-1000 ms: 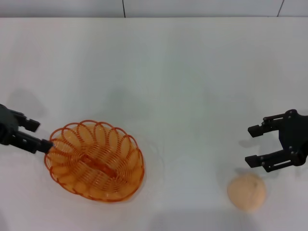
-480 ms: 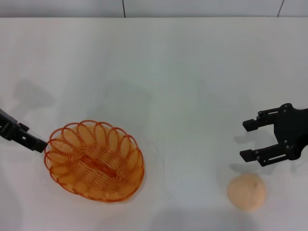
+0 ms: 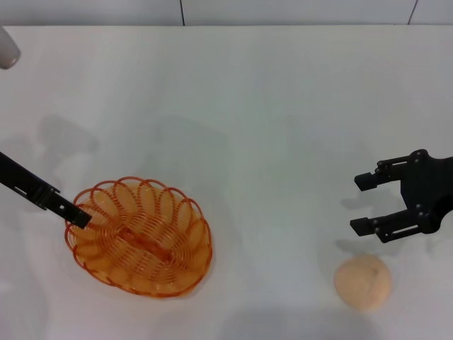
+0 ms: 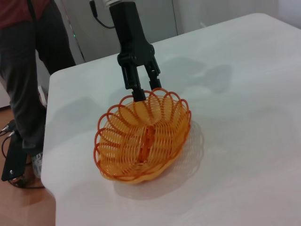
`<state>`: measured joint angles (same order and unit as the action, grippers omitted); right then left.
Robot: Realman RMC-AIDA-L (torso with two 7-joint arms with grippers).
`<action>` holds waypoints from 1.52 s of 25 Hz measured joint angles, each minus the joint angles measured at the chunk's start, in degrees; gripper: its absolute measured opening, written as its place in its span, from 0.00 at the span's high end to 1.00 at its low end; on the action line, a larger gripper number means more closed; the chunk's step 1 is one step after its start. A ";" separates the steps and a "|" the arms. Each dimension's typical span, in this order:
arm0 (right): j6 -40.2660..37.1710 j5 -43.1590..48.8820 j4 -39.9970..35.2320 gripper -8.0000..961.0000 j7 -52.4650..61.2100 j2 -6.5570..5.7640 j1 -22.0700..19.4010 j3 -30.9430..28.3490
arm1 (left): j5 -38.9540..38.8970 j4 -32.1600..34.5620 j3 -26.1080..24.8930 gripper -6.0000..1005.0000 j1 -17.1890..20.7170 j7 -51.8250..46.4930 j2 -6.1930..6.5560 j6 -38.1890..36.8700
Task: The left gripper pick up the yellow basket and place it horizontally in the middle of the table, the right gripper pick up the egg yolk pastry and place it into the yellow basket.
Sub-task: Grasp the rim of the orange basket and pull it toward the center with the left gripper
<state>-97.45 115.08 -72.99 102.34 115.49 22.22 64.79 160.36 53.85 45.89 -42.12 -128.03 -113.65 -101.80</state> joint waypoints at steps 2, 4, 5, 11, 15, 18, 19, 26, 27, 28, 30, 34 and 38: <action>0.00 0.00 0.02 0.21 -0.07 0.00 -0.08 0.04 | 0.01 -0.02 0.05 0.17 0.00 -0.91 -0.36 0.49; 0.00 0.00 0.06 0.21 -0.10 0.00 -0.12 0.09 | 0.00 -0.03 0.07 0.18 -0.04 -1.37 -0.67 0.72; 0.00 0.00 0.07 0.21 -0.11 0.00 -0.14 0.10 | 0.01 -0.04 0.09 0.19 -0.07 -1.59 -0.84 0.83; -0.03 0.00 0.11 0.21 -0.12 0.00 -0.26 0.09 | 0.03 -0.06 0.51 0.22 -0.12 -2.50 -1.43 1.50; -0.16 0.01 0.13 0.21 -0.12 0.00 -0.26 0.07 | 0.11 -0.19 0.58 0.24 -0.15 -3.57 -1.47 2.31; -0.22 0.02 0.13 0.21 -0.12 0.00 -0.25 0.07 | 0.18 -1.56 0.60 0.25 -0.60 -4.23 -1.40 3.02; -0.23 0.02 0.13 0.21 -0.12 0.00 -0.25 0.07 | 0.18 -2.22 0.60 0.26 -0.84 -4.32 -1.32 3.14; -0.33 0.05 0.13 0.21 -0.12 0.00 -0.28 0.07 | 0.20 -3.56 0.70 0.39 -1.72 -4.27 -1.47 3.37; -0.35 0.06 0.13 0.21 -0.13 0.00 -0.29 0.07 | 0.20 -3.58 0.70 0.45 -1.81 -4.29 -1.48 3.37; -0.38 0.06 0.13 0.21 -0.13 0.00 -0.29 0.07 | 0.22 -3.58 0.70 0.45 -1.90 -4.35 -1.49 3.37; -0.38 0.06 0.13 0.21 -0.12 0.00 -0.31 0.07 | 0.30 -3.62 0.71 0.46 -1.94 -4.43 -1.49 3.38; -0.37 0.06 0.13 0.21 -0.12 0.00 -0.33 0.07 | 0.41 -3.75 1.11 0.48 -2.04 -4.68 -1.49 3.58; -0.35 0.06 0.11 0.21 -0.13 0.00 -0.33 0.07 | 0.26 -3.78 2.01 0.50 -2.08 -4.78 -1.61 3.63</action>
<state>-97.80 115.14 -72.88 102.21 115.49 21.88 64.86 160.63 50.07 47.91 -44.20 -132.82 -115.26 -98.17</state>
